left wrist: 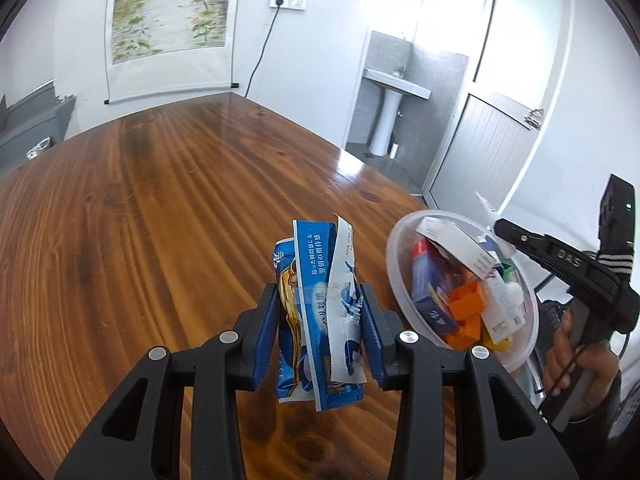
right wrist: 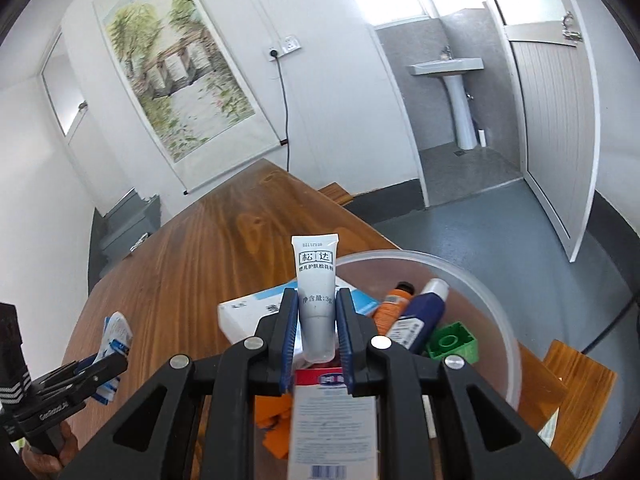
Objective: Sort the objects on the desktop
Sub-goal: 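Carry both tubes over the clear bowl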
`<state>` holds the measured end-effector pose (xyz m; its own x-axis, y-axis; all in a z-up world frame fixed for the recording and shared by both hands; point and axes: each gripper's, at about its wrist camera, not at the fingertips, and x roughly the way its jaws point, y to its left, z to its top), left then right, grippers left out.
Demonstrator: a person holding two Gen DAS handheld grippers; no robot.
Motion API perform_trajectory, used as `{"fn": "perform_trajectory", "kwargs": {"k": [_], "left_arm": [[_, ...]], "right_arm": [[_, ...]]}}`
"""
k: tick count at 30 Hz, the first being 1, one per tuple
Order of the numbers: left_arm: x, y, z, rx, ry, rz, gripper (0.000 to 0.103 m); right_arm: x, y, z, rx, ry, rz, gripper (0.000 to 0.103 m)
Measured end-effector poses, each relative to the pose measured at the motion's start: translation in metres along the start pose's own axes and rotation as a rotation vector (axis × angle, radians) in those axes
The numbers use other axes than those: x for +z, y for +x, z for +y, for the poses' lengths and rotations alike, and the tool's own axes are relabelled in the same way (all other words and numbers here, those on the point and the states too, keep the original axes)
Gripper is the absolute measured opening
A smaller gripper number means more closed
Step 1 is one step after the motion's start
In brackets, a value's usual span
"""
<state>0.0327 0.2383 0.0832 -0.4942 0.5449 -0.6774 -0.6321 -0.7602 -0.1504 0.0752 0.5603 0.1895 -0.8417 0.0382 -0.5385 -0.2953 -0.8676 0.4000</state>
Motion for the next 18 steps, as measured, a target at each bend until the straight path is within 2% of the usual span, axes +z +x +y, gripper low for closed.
{"fn": "perform_trajectory", "kwargs": {"k": [5, 11, 18], "left_arm": [[-0.004, 0.005, -0.032, -0.056, 0.049, 0.020, 0.042], [-0.013, 0.011, -0.055, -0.102, 0.063, 0.056, 0.042], [-0.019, 0.019, -0.067, -0.147, 0.072, 0.089, 0.042]], "right_arm": [[0.005, 0.016, -0.022, -0.023, 0.049, 0.045, 0.021], [0.004, 0.021, -0.031, 0.011, 0.091, 0.093, 0.024], [0.002, 0.007, -0.038, 0.013, 0.092, 0.070, 0.024]]}}
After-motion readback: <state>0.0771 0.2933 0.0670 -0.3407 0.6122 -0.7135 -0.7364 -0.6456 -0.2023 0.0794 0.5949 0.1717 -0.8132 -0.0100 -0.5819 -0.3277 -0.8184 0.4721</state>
